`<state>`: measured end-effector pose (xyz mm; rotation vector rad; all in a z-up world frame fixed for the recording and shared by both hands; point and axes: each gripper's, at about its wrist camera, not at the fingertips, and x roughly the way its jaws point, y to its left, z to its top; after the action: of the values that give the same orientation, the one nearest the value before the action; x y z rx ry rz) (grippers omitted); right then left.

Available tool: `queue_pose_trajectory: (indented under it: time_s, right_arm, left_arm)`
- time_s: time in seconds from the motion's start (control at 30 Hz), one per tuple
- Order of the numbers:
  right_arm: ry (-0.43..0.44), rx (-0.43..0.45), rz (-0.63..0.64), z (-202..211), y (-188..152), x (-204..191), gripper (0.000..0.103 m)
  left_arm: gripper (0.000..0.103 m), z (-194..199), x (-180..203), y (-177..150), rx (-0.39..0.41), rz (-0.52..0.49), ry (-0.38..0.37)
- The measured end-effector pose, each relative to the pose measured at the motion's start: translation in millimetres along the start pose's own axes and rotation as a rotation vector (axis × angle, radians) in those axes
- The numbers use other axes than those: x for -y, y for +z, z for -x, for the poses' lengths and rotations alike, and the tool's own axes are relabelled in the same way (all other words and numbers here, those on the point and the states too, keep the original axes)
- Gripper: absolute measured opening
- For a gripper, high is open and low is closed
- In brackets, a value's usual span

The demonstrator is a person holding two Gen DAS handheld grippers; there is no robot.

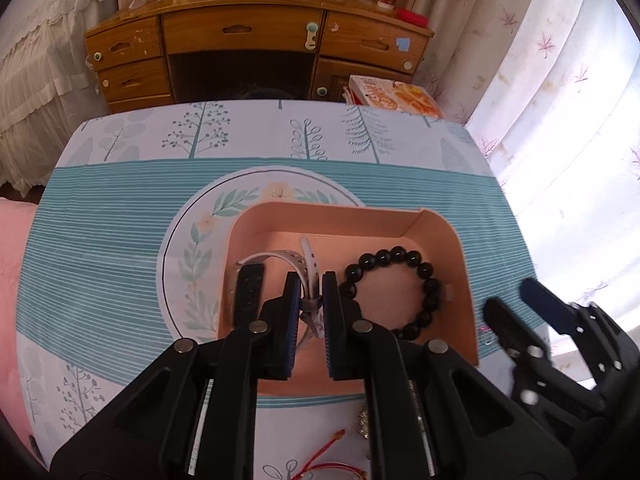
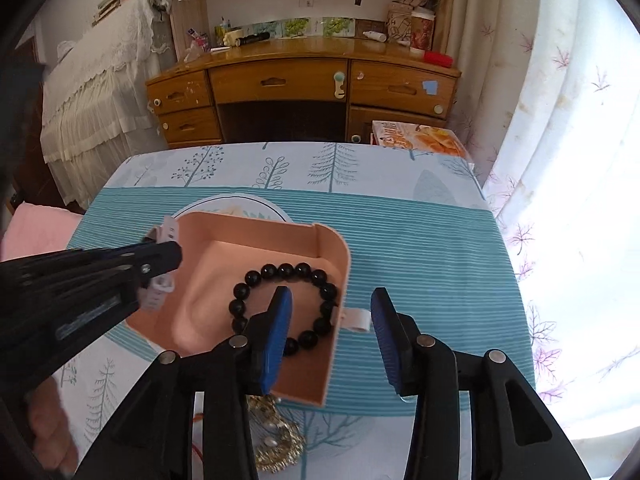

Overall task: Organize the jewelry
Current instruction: 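Carry both items to the pink box and open the right tool inside it, then lower the watch into the pink box and open the left tool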

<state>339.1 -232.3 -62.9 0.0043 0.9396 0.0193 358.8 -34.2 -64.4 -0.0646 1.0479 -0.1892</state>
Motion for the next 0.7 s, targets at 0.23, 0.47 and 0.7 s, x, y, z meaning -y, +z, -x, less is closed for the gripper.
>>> queue_pose_trajectory:
  time_s: [0.23, 0.47, 0.7]
  right_arm:
    - [0.016, 0.0, -0.018, 26, -21, 11, 0.042]
    - [0.044, 0.002, -0.004, 52, -37, -1, 0.042]
    - [0.074, 0.041, 0.016, 100, -47, -18, 0.042]
  left_arm:
    - [0.018, 6, 5, -15, -0.012, -0.044, -0.014]
    - [0.047, 50, 12, -33, 0.045, -0.074, -0.019]
    - [0.048, 110, 2, -55, 0.11, -0.042, -0.029]
